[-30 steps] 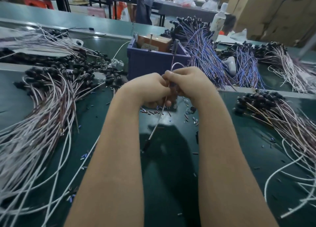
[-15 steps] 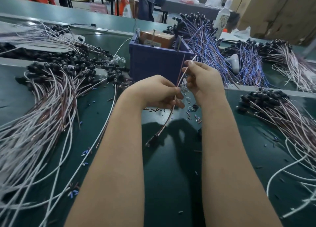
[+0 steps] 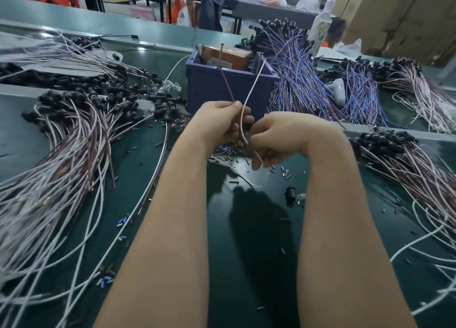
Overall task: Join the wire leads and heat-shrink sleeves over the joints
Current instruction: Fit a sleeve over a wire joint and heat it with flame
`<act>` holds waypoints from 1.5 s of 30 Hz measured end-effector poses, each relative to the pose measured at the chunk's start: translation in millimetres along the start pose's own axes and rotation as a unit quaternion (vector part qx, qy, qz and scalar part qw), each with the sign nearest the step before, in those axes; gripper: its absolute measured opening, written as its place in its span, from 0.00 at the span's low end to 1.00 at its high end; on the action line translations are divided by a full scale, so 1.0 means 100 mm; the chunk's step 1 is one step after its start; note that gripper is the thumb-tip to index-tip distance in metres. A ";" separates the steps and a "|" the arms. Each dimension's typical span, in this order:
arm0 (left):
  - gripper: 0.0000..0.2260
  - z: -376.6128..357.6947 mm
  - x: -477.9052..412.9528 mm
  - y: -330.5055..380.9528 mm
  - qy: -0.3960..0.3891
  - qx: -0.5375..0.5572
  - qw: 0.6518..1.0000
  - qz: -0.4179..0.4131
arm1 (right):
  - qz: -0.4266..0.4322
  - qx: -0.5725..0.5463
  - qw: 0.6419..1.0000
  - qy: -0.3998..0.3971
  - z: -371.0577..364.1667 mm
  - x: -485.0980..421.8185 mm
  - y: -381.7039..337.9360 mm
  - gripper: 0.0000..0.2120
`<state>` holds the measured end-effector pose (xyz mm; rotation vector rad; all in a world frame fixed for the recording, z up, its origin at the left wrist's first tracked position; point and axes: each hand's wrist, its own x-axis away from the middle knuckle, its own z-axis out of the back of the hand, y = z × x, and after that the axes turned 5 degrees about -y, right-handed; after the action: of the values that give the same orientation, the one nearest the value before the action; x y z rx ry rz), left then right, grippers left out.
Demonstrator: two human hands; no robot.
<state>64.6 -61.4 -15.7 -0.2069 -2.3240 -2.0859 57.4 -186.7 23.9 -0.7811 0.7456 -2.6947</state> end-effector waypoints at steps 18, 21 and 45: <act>0.14 0.13 0.00 0.06 0.002 -0.273 0.962 0.000 | 0.119 -0.363 0.892 0.240 -0.05 -0.34 0.00 0.25; 0.14 0.12 0.01 0.09 0.008 -0.299 0.954 -0.002 | 0.127 -0.305 0.893 0.305 -0.10 -0.38 -0.02 0.13; 0.14 0.07 -0.03 0.04 0.156 -0.328 0.931 -0.041 | 0.067 -0.199 0.888 0.409 -0.08 -0.40 0.07 0.14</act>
<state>68.6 -54.1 -13.1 0.2118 -1.4251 -2.6278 86.3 -175.1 -2.8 0.4140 1.4865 -2.7133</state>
